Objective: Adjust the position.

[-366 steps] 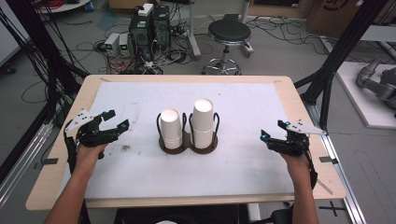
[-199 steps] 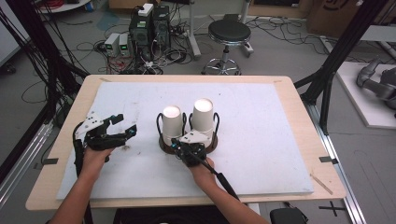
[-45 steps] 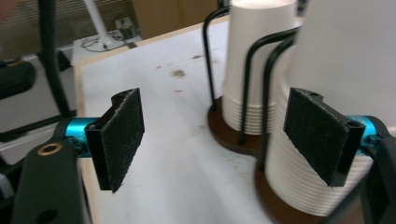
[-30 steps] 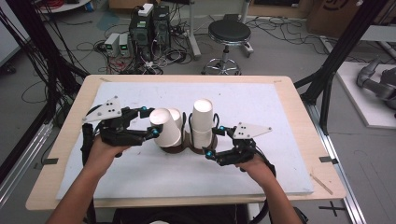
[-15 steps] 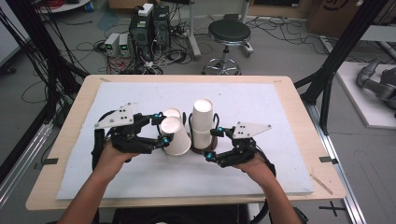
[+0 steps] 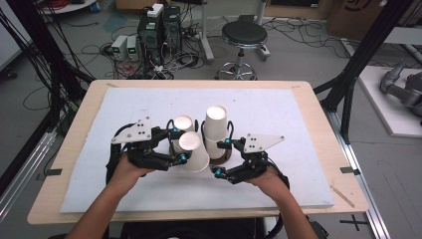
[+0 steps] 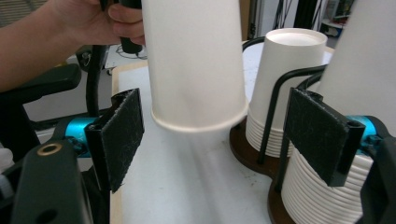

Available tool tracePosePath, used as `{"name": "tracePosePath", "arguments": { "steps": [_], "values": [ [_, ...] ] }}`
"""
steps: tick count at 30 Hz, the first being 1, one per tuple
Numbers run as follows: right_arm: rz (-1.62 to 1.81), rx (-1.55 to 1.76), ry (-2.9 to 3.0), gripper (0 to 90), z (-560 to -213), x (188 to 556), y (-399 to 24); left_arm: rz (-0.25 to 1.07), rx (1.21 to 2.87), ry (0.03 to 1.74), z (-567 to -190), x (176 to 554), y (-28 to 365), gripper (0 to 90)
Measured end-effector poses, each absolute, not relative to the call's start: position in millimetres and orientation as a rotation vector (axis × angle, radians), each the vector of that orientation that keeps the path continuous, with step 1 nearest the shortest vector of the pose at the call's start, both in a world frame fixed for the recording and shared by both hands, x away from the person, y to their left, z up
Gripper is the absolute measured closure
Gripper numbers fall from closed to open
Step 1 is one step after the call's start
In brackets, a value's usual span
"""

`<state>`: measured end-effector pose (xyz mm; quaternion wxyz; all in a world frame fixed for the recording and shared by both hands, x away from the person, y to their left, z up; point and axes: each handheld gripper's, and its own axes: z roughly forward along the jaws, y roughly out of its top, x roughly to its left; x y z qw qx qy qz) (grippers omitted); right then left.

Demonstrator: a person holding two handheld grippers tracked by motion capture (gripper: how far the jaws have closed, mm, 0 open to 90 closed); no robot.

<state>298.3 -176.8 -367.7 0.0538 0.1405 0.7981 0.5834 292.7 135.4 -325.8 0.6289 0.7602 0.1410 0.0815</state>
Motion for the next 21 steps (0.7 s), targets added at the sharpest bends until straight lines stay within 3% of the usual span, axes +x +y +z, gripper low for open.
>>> {"name": "tracePosePath", "arguments": {
  "steps": [19, 21],
  "values": [
    [1.844, 0.28, 2.454, 20.7, -374, 293, -151, 0.12, 1.725, 0.233, -332, 285, 117, 37.2],
    [1.846, 0.267, 2.447, 25.7, -375, 293, -150, 0.126, 1.73, 0.239, -334, 286, 116, 37.4]
  ]
}}
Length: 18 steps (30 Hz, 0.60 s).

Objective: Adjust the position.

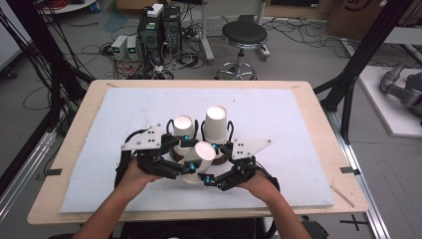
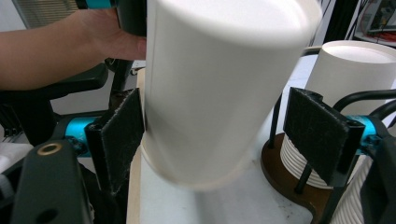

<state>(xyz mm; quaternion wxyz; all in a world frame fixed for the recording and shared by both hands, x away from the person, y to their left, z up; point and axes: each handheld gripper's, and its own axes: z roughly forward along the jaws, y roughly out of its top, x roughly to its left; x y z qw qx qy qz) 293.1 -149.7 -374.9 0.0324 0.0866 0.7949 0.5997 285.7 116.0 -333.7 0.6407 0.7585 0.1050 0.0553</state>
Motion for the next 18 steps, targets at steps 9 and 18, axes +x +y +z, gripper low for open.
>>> {"name": "tracePosePath", "arguments": {
  "steps": [9, 18],
  "values": [
    [1.86, 0.243, 2.445, 29.3, -375.4, 294.0, -148.6, 0.125, 1.72, 0.238, -335.1, 286.4, 116.5, 38.1],
    [1.835, 0.232, 2.45, 30.1, -374.8, 293.9, -149.2, 0.133, 1.728, 0.234, -335.7, 285.6, 115.4, 38.1]
  ]
}}
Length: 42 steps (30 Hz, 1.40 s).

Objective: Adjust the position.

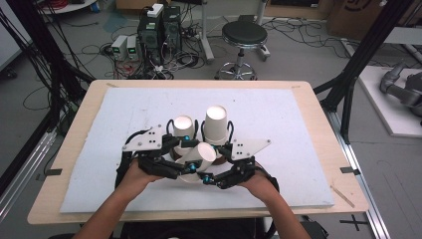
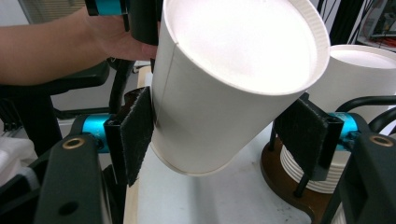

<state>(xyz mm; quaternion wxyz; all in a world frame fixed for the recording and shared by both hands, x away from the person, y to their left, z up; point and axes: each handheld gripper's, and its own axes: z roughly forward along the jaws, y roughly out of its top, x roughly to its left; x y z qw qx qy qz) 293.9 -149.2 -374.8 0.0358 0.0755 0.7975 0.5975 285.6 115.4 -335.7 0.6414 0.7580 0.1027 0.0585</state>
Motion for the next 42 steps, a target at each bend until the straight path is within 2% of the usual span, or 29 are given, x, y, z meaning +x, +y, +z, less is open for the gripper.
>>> {"name": "tracePosePath", "arguments": {
  "steps": [9, 17, 28, 30, 38, 42],
  "values": [
    [1.742, 0.217, 2.473, 34.0, -374, 294, -147, 0.112, 1.762, 0.257, -341, 287, 109, 35.6],
    [1.771, 0.22, 2.476, 32.5, -373, 294, -148, 0.085, 1.759, 0.256, -341, 287, 110, 35.7],
    [1.756, 0.197, 2.477, 36.1, -370, 294, -151, 0.086, 1.776, 0.252, -342, 287, 108, 36.4],
    [1.751, 0.207, 2.464, 36.3, -369, 294, -152, 0.099, 1.76, 0.257, -341, 287, 111, 38.9],
    [1.765, 0.238, 2.44, 36.5, -367, 298, -161, 0.149, 1.75, 0.271, -336, 291, 129, 34.2],
    [1.721, 0.265, 2.454, 36.5, -364, 300, -165, 0.167, 1.795, 0.255, -338, 292, 133, 31.2]
  ]
}}
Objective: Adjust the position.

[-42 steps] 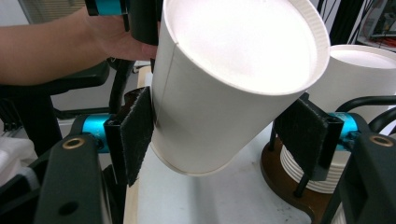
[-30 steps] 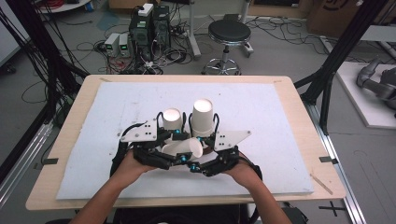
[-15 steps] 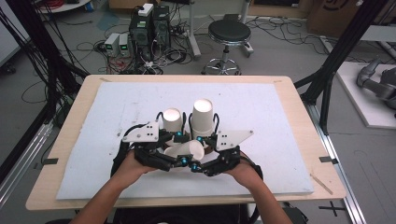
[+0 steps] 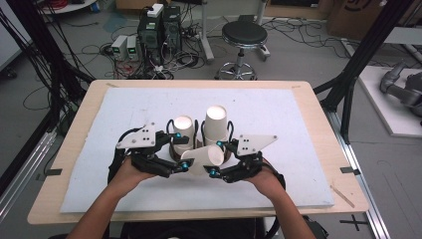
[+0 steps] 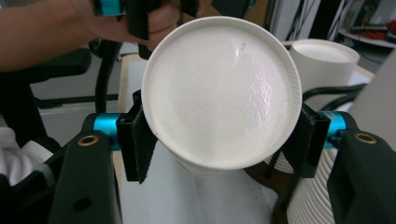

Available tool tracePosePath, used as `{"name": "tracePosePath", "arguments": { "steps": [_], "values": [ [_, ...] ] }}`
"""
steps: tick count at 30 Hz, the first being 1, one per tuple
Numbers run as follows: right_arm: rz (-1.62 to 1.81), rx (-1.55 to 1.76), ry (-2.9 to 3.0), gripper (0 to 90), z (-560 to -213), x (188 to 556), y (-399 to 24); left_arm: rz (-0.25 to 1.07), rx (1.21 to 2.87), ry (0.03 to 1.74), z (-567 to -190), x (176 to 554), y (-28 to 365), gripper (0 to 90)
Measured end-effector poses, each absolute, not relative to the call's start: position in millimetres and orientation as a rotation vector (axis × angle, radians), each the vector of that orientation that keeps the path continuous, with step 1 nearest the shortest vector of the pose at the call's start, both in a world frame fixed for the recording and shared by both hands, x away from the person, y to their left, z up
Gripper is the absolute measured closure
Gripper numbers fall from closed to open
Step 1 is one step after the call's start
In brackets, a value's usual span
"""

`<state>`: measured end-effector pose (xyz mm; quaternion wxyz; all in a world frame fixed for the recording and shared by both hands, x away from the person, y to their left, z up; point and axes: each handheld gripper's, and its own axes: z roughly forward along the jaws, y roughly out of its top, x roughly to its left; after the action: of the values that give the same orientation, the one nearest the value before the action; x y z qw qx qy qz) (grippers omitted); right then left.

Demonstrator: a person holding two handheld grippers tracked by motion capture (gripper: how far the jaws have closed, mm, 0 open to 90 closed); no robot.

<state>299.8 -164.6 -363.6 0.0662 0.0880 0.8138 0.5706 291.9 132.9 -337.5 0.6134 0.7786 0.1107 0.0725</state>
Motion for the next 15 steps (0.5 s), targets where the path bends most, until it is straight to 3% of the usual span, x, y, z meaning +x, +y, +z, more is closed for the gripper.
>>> {"name": "tracePosePath", "arguments": {
  "steps": [10, 14, 15],
  "values": [
    [1.702, 0.273, 2.474, 36.5, -354, 302, -169, 0.159, 1.901, 0.246, -355, 295, 120, 20.7],
    [1.703, 0.264, 2.487, 36.5, -353, 302, -166, 0.162, 1.921, 0.251, -360, 296, 117, 20.9],
    [1.704, 0.263, 2.496, 36.5, -353, 302, -165, 0.165, 1.92, 0.251, -361, 296, 117, 25.0]
  ]
}}
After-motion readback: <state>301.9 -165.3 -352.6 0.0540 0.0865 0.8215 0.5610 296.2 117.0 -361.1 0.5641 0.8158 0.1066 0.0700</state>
